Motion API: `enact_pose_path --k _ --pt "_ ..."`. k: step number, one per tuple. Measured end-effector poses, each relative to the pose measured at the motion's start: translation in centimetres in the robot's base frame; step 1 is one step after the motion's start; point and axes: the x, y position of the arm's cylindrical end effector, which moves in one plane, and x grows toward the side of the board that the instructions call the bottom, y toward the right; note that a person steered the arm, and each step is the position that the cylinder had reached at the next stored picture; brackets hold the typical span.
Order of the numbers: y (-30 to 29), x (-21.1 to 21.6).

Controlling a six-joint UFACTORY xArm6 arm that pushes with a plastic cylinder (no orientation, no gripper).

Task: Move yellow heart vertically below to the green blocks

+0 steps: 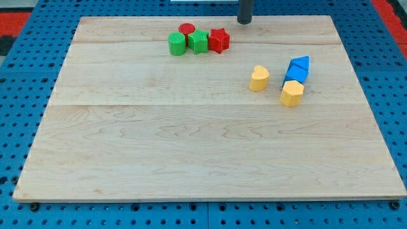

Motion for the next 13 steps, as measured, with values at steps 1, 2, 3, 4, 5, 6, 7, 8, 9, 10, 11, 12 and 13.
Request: enact_pose_path --k 1,2,3,4,5,6,7,8,9,10,11,12,13 --pt "0.0 0.4" --pt "0.0 0.4" --pt "0.0 0.4" --pt "-2.1 0.4" --pt "-2.3 0.3" --pt "-2.3 0.2" --pt "-0.4 0.1" --pt "9.1 3.0" --pt "13.3 10.1" --pt "15.0 15.1" --pt "12.5 16.8" --pt "8.2 17.5" --pt "3.1 18.3"
